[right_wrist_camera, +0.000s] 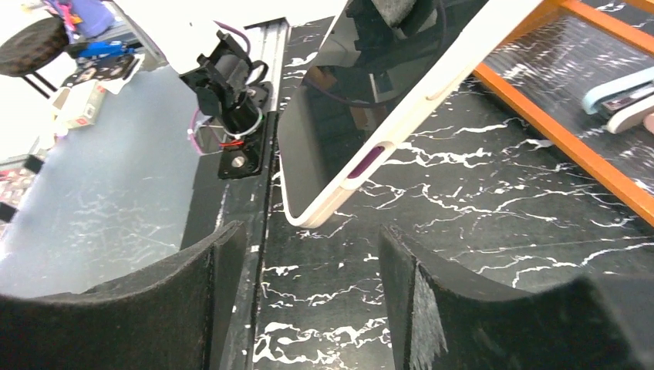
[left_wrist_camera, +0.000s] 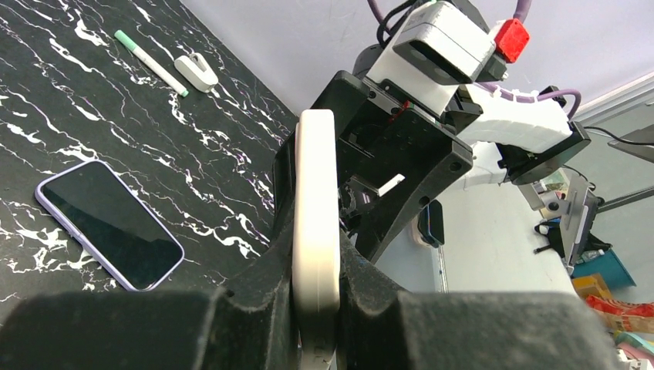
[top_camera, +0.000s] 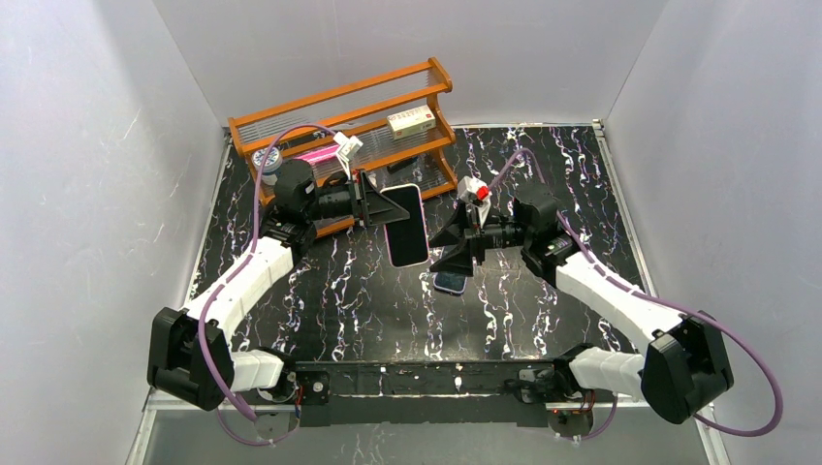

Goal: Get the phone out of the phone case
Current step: Remove the phone case from the phone.

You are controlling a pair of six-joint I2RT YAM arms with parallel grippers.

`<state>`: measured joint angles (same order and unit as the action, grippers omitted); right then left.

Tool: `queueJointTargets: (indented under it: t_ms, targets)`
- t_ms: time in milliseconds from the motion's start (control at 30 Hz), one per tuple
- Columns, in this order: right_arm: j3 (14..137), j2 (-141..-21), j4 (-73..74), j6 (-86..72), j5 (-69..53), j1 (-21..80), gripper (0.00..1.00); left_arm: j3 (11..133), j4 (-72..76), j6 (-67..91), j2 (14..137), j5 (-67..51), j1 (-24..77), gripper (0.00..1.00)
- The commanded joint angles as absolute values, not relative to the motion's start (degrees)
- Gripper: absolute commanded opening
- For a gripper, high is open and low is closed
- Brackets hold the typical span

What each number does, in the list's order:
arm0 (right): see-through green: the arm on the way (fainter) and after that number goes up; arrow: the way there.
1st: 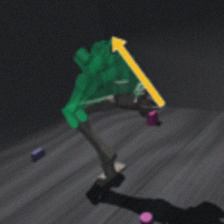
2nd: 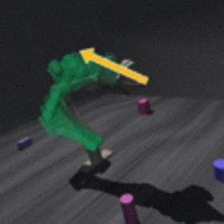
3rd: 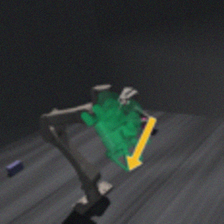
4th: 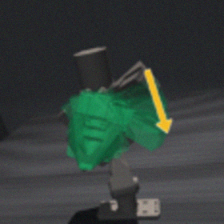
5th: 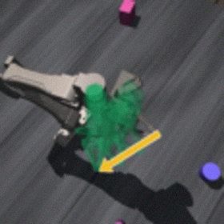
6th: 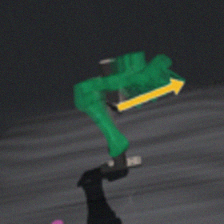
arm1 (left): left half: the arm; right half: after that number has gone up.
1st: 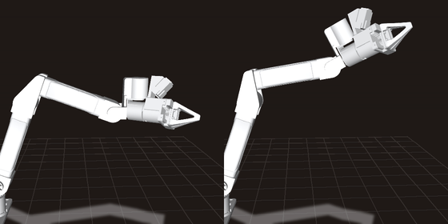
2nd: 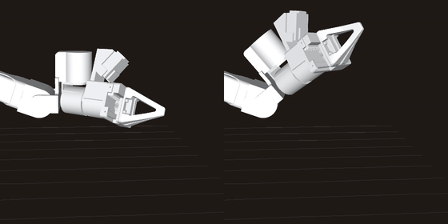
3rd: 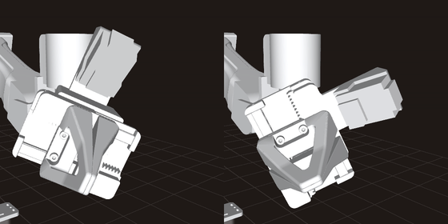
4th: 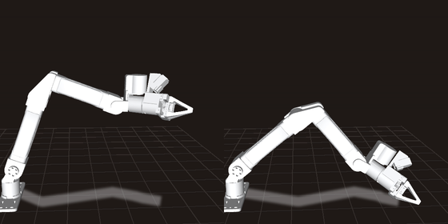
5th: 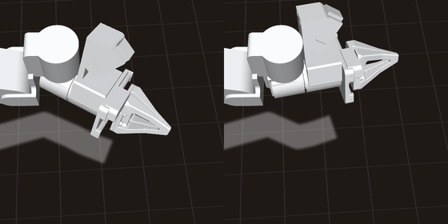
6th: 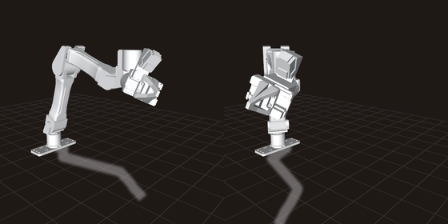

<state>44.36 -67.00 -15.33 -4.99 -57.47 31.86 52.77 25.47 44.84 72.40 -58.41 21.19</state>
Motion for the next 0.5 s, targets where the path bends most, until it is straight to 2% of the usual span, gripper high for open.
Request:
queueJointTargets:
  t_ms: [0, 100, 300, 467]
  targets:
    - [48.25, -68.77, -19.77, -7.95, -63.01, 31.88, 0.68, 55.7, 29.68, 46.29, 71.29, -60.74, 21.7, 0.0]
    - [49.05, -70.2, -19.86, -8.9, -63.84, 31.92, 0.62, 56.19, 30.33, 46.93, 71.6, -60.55, 21.92, 0.0]
    - [49.45, -71.54, -20.49, -9.5, -64.32, 32.15, 0.57, 56.25, 31.23, 47.9, 71.72, -60.42, 22.71, 0.0]
    - [50.25, -72.82, -20.55, -9.73, -65.23, 32.28, 0.41, 56.16, 31.65, 49.06, 71.77, -59.87, 22.94, 0.0]
